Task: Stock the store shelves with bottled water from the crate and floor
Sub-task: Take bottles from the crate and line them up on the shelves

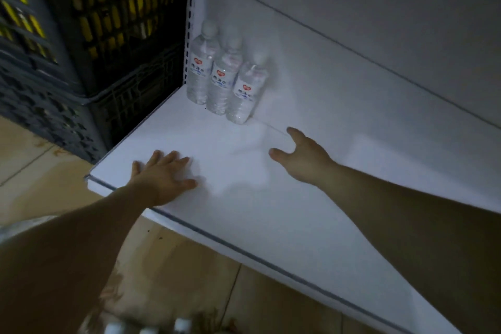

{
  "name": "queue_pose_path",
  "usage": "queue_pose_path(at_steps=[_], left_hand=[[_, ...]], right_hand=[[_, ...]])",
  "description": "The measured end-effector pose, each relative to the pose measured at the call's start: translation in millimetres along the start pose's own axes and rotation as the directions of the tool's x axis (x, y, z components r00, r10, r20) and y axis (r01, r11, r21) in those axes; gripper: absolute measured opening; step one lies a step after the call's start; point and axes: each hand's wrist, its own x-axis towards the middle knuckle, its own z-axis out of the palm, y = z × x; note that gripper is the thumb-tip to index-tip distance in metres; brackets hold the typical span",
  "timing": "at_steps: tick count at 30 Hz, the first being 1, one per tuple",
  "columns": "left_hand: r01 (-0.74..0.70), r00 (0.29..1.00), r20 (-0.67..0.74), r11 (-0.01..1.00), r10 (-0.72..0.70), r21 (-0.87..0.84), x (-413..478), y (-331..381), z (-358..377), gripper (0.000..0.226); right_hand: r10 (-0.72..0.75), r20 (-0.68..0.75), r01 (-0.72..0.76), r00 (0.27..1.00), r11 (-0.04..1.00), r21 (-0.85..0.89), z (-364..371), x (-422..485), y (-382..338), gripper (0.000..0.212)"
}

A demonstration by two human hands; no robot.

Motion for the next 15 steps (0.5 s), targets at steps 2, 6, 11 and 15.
queue_pose_path(at_steps=[2, 6, 11, 15], left_hand=[[-0.029, 0.999, 0.02, 0.999, 0.03, -0.035, -28.0, 17.8, -10.5, 0.075], [-0.146, 0.984, 0.074, 0.974, 0.161, -0.175, -100.3, 65.0, -36.7, 0.072], [-0.315, 0.928, 0.136, 0.927, 0.346, -0.205, -206.7, 125.0, -71.0, 0.082], [-0.48, 0.86, 0.087, 0.855, 0.503, -0.197, -285.4, 171.0, -104.8, 0.074]], right_hand=[[0.026, -0.005, -0.026, 1.0, 1.0, 0.003, -13.5, -31.0, 9.2, 0.078], [0.113, -0.036, -0.11, 0.993, 0.991, 0.072, -44.9, -102.7, 20.4, 0.077], [0.223, -0.068, -0.211, 0.972, 0.966, 0.152, -87.6, -209.1, 29.8, 0.079], [0.279, -0.151, -0.252, 0.948, 0.951, 0.176, -119.7, -296.7, 36.1, 0.077]])
